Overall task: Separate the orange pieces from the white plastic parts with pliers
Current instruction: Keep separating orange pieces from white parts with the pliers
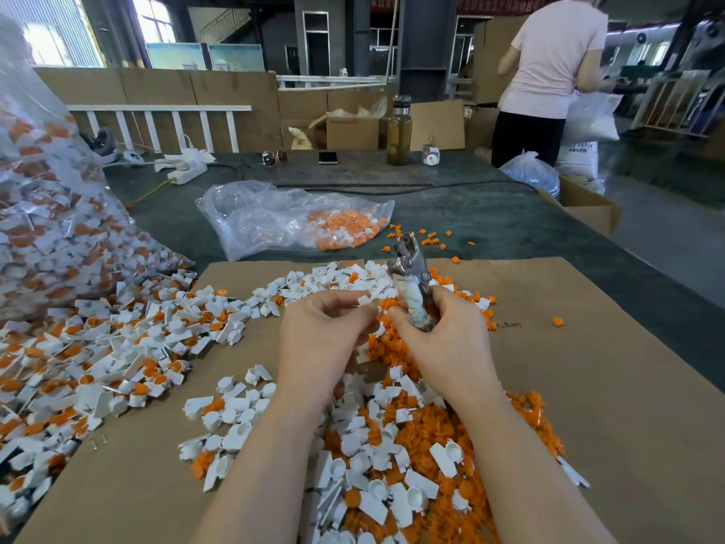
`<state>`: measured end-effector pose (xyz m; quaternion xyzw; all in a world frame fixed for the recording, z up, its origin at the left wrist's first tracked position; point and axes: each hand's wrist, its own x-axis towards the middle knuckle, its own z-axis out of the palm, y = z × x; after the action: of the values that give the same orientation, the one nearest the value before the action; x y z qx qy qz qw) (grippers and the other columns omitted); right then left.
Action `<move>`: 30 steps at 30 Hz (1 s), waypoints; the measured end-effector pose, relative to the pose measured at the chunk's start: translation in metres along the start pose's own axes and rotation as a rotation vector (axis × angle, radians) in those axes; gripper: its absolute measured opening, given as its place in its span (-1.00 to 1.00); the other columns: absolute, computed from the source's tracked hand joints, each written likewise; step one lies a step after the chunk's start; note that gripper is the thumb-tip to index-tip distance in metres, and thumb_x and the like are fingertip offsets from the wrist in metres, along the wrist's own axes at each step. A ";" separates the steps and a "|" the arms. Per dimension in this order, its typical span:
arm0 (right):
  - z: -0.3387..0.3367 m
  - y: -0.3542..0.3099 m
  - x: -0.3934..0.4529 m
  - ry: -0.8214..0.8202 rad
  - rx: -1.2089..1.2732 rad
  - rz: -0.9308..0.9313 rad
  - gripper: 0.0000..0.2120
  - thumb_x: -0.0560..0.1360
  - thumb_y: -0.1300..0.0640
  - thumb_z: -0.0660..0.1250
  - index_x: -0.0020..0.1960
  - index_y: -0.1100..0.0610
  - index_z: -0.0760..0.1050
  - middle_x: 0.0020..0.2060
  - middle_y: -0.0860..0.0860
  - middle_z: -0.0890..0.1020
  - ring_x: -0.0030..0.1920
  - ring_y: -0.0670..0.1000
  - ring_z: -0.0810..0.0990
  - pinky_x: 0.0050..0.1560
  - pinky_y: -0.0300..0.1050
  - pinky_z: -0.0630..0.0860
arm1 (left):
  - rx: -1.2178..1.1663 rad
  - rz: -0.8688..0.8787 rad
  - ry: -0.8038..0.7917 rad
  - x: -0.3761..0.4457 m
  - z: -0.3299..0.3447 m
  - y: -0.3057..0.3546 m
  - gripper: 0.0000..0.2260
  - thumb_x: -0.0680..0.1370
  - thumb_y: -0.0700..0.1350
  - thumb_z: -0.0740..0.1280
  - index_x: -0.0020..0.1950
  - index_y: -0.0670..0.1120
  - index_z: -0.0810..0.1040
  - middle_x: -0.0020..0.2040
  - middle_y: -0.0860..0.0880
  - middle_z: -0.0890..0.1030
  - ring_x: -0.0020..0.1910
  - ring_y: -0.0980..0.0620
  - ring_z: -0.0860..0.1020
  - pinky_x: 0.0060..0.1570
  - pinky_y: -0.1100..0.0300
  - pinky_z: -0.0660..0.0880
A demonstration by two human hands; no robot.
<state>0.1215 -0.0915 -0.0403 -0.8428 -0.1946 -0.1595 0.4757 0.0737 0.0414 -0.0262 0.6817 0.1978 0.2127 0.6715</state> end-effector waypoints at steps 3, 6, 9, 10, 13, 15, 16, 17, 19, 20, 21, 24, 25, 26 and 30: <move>0.000 -0.001 -0.001 0.018 -0.001 -0.014 -0.84 0.45 -0.03 0.44 -0.17 -0.08 0.46 -0.36 -0.21 0.52 -0.31 -0.17 0.53 -0.34 -0.28 0.40 | 0.048 0.028 0.020 0.000 0.002 0.000 -0.89 0.45 -0.19 0.54 -0.13 -0.01 0.66 -0.34 0.02 0.70 -0.28 0.07 0.71 -0.16 0.13 0.66; 0.000 -0.003 -0.001 0.035 -0.042 -0.020 -0.77 0.44 -0.04 0.43 -0.26 -0.14 0.38 -0.42 -0.21 0.48 -0.29 -0.25 0.52 -0.39 -0.36 0.27 | 0.085 0.049 0.026 0.000 0.003 0.000 -0.88 0.43 -0.17 0.55 -0.20 0.00 0.65 -0.35 0.03 0.70 -0.27 0.05 0.71 -0.09 0.03 0.67; 0.000 -0.003 -0.001 0.046 -0.065 -0.014 -0.80 0.45 -0.04 0.43 -0.24 -0.12 0.41 -0.40 -0.20 0.51 -0.31 -0.20 0.53 -0.41 -0.34 0.29 | 0.113 0.072 0.009 -0.001 0.004 0.000 -0.87 0.42 -0.16 0.56 -0.26 0.02 0.66 -0.35 0.04 0.69 -0.25 0.03 0.71 -0.06 -0.03 0.66; 0.000 -0.002 -0.001 0.049 -0.067 -0.014 -0.82 0.45 -0.04 0.43 -0.22 -0.10 0.43 -0.40 -0.20 0.51 -0.33 -0.18 0.52 -0.40 -0.33 0.30 | 0.119 0.083 0.006 -0.001 0.004 0.001 -0.86 0.41 -0.16 0.56 -0.27 0.03 0.67 -0.35 0.04 0.69 -0.25 0.03 0.71 -0.06 -0.04 0.67; 0.000 -0.001 0.000 0.051 -0.066 -0.017 -0.82 0.45 -0.03 0.44 -0.20 -0.09 0.44 -0.39 -0.21 0.51 -0.35 -0.19 0.51 -0.39 -0.34 0.29 | 0.132 0.117 -0.005 -0.003 0.004 0.001 -0.86 0.41 -0.15 0.57 -0.27 0.06 0.68 -0.34 0.07 0.70 -0.26 0.07 0.70 -0.07 0.00 0.67; 0.000 -0.001 0.000 0.041 -0.076 -0.013 -0.83 0.45 -0.03 0.43 -0.20 -0.09 0.44 -0.38 -0.21 0.51 -0.33 -0.21 0.51 -0.39 -0.36 0.29 | 0.138 0.139 -0.017 -0.004 0.005 0.001 -0.85 0.42 -0.14 0.56 -0.27 0.08 0.68 -0.33 0.09 0.70 -0.26 0.11 0.70 -0.08 0.02 0.67; 0.000 -0.001 0.000 0.040 -0.083 -0.013 -0.83 0.45 -0.03 0.44 -0.19 -0.09 0.44 -0.39 -0.22 0.50 -0.33 -0.22 0.51 -0.39 -0.37 0.28 | 0.135 0.147 -0.021 -0.005 0.005 0.002 -0.85 0.42 -0.15 0.56 -0.27 0.09 0.68 -0.33 0.10 0.70 -0.26 0.12 0.70 -0.08 0.04 0.67; 0.000 -0.001 0.000 0.042 -0.086 -0.011 -0.82 0.45 -0.03 0.44 -0.20 -0.09 0.44 -0.39 -0.22 0.50 -0.34 -0.22 0.51 -0.39 -0.38 0.28 | 0.135 0.154 -0.026 -0.005 0.005 0.002 -0.84 0.43 -0.15 0.55 -0.27 0.09 0.68 -0.32 0.10 0.70 -0.26 0.12 0.70 -0.08 0.05 0.67; 0.000 -0.001 0.000 0.041 -0.068 -0.001 -0.83 0.45 -0.03 0.43 -0.21 -0.08 0.45 -0.39 -0.20 0.52 -0.35 -0.20 0.51 -0.38 -0.34 0.30 | 0.151 0.175 -0.043 -0.006 0.005 0.002 -0.84 0.44 -0.15 0.55 -0.26 0.11 0.69 -0.31 0.12 0.70 -0.25 0.14 0.70 -0.08 0.08 0.66; 0.000 -0.001 0.000 0.036 -0.053 0.006 -0.84 0.45 -0.03 0.43 -0.20 -0.06 0.46 -0.38 -0.18 0.53 -0.35 -0.18 0.51 -0.37 -0.31 0.32 | 0.161 0.188 -0.052 -0.006 0.005 0.002 -0.83 0.44 -0.15 0.54 -0.26 0.12 0.70 -0.30 0.13 0.71 -0.23 0.14 0.69 -0.09 0.09 0.66; -0.001 0.000 0.000 0.029 -0.040 0.010 -0.86 0.45 -0.02 0.43 -0.19 -0.04 0.48 -0.37 -0.17 0.55 -0.34 -0.16 0.52 -0.36 -0.29 0.33 | 0.172 0.199 -0.057 -0.007 0.005 0.002 -0.83 0.45 -0.14 0.54 -0.26 0.13 0.70 -0.29 0.14 0.71 -0.22 0.15 0.69 -0.09 0.11 0.66; -0.001 0.000 0.001 0.017 -0.029 0.016 -0.87 0.45 0.00 0.43 -0.17 -0.01 0.50 -0.35 -0.16 0.56 -0.32 -0.15 0.53 -0.36 -0.27 0.34 | 0.208 0.227 -0.068 -0.007 0.004 0.002 -0.85 0.45 -0.13 0.54 -0.25 0.13 0.71 -0.29 0.17 0.70 -0.22 0.19 0.68 -0.14 0.20 0.64; -0.002 0.000 0.001 0.013 -0.030 0.018 -0.87 0.45 0.01 0.44 -0.17 -0.02 0.49 -0.35 -0.17 0.55 -0.32 -0.16 0.53 -0.36 -0.28 0.33 | 0.225 0.242 -0.072 -0.007 0.004 0.002 -0.83 0.45 -0.13 0.54 -0.25 0.14 0.70 -0.29 0.19 0.69 -0.23 0.21 0.67 -0.17 0.26 0.62; -0.002 -0.001 0.001 0.008 -0.032 0.020 -0.86 0.45 0.02 0.44 -0.18 -0.04 0.47 -0.35 -0.19 0.55 -0.31 -0.17 0.53 -0.37 -0.30 0.33 | 0.248 0.260 -0.075 -0.007 0.004 0.003 -0.81 0.45 -0.13 0.53 -0.27 0.16 0.69 -0.29 0.21 0.69 -0.24 0.23 0.66 -0.20 0.32 0.60; -0.002 0.000 0.002 -0.011 -0.034 0.029 -0.85 0.45 0.05 0.44 -0.20 -0.05 0.46 -0.34 -0.18 0.55 -0.31 -0.17 0.53 -0.38 -0.29 0.32 | 0.324 0.312 -0.078 -0.007 0.003 0.002 -0.80 0.44 -0.14 0.54 -0.25 0.17 0.69 -0.30 0.27 0.67 -0.26 0.29 0.63 -0.27 0.45 0.52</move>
<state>0.1229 -0.0929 -0.0382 -0.8543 -0.1824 -0.1512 0.4627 0.0695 0.0351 -0.0245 0.8107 0.0955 0.2529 0.5193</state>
